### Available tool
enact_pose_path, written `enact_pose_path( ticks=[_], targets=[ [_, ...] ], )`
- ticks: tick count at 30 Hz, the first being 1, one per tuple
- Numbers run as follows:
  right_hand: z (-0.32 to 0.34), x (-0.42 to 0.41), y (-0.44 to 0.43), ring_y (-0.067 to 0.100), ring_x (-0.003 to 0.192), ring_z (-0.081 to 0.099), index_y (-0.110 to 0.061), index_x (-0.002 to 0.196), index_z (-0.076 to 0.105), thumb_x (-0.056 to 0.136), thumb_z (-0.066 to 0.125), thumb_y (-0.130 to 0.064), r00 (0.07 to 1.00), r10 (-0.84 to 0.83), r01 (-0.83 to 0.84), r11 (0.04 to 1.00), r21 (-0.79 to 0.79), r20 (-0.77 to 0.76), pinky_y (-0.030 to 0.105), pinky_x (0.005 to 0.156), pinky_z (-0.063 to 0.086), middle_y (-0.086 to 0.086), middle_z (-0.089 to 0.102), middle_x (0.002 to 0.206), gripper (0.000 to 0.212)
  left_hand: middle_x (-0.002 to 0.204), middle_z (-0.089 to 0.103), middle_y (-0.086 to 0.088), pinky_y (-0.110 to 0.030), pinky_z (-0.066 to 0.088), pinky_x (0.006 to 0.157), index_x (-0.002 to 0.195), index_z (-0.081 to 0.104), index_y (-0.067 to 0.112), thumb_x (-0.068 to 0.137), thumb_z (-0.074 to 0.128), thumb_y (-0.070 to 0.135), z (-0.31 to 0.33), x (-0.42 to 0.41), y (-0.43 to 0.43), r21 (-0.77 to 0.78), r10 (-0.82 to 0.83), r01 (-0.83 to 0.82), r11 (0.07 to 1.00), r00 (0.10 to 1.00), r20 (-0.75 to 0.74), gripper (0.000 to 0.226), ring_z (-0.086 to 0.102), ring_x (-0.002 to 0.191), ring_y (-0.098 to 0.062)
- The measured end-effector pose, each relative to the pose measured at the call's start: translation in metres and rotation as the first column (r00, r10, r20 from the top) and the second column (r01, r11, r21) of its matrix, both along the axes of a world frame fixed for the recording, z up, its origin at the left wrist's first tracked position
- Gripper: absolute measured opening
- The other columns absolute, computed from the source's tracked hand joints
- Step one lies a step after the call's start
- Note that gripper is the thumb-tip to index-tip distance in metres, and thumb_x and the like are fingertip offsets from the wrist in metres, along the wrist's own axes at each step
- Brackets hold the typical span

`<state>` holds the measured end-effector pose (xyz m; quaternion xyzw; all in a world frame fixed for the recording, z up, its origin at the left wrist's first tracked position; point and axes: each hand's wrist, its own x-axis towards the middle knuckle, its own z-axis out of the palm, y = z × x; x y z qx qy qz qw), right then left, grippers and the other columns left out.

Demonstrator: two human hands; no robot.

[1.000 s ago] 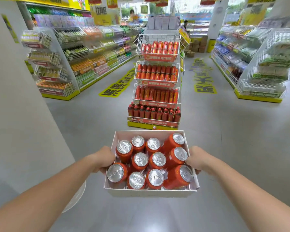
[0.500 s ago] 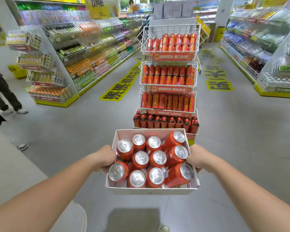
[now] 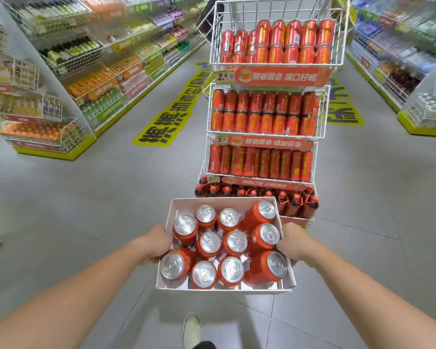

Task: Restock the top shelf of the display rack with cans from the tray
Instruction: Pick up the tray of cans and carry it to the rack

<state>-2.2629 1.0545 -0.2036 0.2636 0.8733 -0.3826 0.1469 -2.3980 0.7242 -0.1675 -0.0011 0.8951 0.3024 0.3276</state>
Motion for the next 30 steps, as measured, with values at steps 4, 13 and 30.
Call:
enact_pose_path(
  ticks=[4,13,30],
  targets=[
    [-0.045,-0.084,0.017,0.032,0.061,0.074,-0.008,0.085,0.072,0.078,0.057,-0.012,0.998,-0.052,0.052,0.999,0.001,0.041,0.048,0.043,0.059,0.014,0.075,0.081,0.017,0.063,0.061,-0.010,-0.025,0.034,0.042,0.085,0.068,0.001,0.089,0.058,0.011,-0.051,-0.109,0.018,-0.018,-0.050,0.050,0.999,0.999,0.017,0.015,0.049,0.047,-0.021],
    [-0.165,-0.236,0.027,0.023,0.079,0.071,-0.009,0.088,0.070,0.072,0.049,-0.009,0.984,-0.140,0.132,0.988,0.075,0.114,0.041,0.069,0.061,0.004,0.075,0.085,0.027,0.086,0.075,-0.004,-0.036,0.062,0.062,0.093,0.070,0.014,0.086,0.060,0.027,-0.155,-0.307,0.063,-0.154,-0.253,0.255,0.955,0.967,0.030,0.018,0.073,0.077,-0.024],
    [-0.549,-0.347,0.080,0.014,0.073,0.068,-0.016,0.080,0.066,0.077,0.047,-0.006,0.961,-0.145,0.155,0.988,-0.026,0.236,0.033,0.066,0.058,-0.001,0.072,0.077,0.022,0.089,0.077,-0.001,-0.041,0.059,0.082,0.088,0.071,0.018,0.086,0.049,0.052,-0.556,-0.414,0.115,-0.165,-0.163,0.196,0.967,0.968,0.191,0.041,0.072,0.082,-0.021]
  ],
)
